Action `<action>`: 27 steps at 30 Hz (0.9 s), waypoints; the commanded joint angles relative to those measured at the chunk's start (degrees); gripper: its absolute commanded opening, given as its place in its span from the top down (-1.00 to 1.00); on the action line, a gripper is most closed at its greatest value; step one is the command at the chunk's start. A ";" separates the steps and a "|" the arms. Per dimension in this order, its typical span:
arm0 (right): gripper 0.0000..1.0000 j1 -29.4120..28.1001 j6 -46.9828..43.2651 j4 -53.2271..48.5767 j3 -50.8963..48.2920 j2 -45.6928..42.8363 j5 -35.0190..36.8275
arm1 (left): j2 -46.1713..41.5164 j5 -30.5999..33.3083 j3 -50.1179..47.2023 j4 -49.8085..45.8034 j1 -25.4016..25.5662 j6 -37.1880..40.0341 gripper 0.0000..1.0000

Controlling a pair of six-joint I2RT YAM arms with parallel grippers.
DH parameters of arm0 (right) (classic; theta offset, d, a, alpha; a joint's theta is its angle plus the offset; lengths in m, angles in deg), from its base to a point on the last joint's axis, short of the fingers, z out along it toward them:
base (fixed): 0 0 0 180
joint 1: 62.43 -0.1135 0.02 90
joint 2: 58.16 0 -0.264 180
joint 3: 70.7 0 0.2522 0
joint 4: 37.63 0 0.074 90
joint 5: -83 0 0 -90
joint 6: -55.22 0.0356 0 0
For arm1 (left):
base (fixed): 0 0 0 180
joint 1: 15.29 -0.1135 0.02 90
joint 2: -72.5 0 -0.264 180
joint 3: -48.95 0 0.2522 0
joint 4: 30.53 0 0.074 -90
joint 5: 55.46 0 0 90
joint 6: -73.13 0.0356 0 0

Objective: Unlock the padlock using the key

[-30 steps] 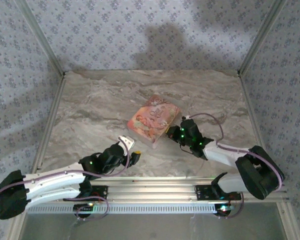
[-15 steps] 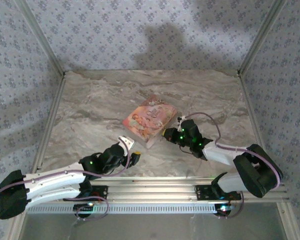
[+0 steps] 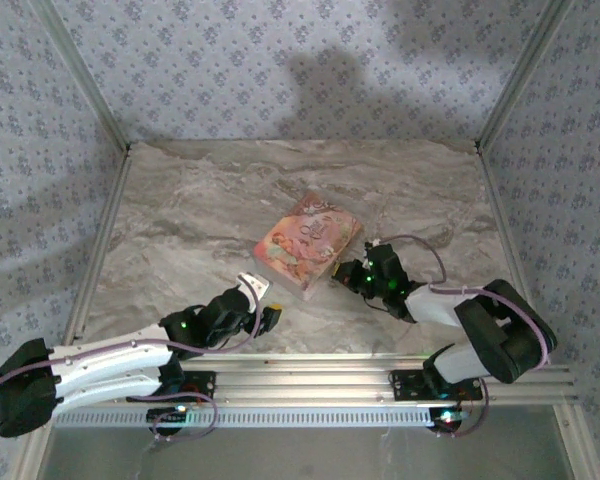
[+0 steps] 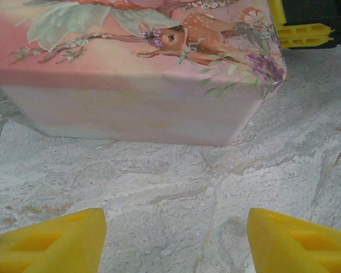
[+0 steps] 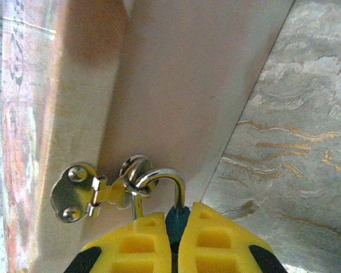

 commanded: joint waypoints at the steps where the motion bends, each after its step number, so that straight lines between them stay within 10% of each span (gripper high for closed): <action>1: 1.00 -0.78 -0.24 -2.35 3.66 -4.13 3.04 | -0.84 0.00 1.91 -0.38 -0.39 -0.64 -0.34; 27: 1.00 2.05 -1.98 -21.24 10.28 -4.56 8.80 | -2.64 0.75 2.46 -2.93 -0.38 -0.31 -0.34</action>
